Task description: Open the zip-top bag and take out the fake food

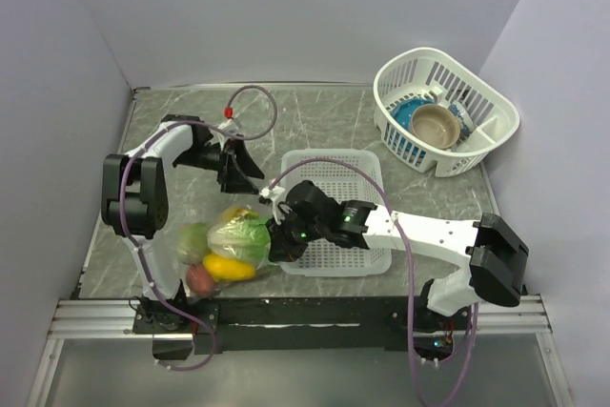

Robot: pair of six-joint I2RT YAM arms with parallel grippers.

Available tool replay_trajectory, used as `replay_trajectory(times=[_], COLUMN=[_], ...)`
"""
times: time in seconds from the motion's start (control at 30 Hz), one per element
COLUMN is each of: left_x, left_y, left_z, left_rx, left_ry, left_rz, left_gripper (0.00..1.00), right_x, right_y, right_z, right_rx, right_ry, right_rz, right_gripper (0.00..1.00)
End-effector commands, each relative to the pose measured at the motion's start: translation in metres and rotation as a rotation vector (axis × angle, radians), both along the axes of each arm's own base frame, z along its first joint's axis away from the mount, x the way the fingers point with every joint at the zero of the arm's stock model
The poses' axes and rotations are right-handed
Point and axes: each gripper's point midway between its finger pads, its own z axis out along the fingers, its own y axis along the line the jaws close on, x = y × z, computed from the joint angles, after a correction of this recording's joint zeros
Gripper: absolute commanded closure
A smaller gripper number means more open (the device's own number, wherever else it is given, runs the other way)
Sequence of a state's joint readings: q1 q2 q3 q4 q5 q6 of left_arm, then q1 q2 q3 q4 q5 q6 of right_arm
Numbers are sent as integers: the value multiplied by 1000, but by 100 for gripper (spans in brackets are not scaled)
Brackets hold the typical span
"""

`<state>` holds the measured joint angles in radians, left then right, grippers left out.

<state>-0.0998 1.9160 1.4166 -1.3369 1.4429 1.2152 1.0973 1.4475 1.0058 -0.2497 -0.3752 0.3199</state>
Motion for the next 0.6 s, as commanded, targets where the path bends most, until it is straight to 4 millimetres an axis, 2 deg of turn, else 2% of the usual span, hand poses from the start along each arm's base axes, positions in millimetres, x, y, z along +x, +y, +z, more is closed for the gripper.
replay_trajectory(times=[0.0,0.2,0.3,0.4,0.43,0.47,0.53,0.57], left_x=[-4,-18,-24,-27,-26,-25,-23,-22], left_y=[-12,-21,-21,-19,-19,-18,-16,-16], left_z=[17,6,-7,-16,-16,-15,-11,-8], left_rx=[-36,4,44,80,87,96,113,117], left_ry=[0,14,34,40,34,28,-4,-9], left_rz=[-22,-79,-102,-118,-119,-120,-123,-120], left_gripper=[1,1,7,33,52,62,99,99], right_x=[11,13,17,19,19,20,21,23], right_y=[-2,1,0,-1,-1,-1,0,0], right_z=[14,17,19,22,22,22,23,24], right_rx=[16,19,15,13,10,8,11,12], right_ry=[-75,-89,-107,-120,-121,-126,-125,-131], right_rz=[-18,-21,-28,-34,-34,-37,-39,-47], right_gripper=[88,91,91,92,92,92,93,93])
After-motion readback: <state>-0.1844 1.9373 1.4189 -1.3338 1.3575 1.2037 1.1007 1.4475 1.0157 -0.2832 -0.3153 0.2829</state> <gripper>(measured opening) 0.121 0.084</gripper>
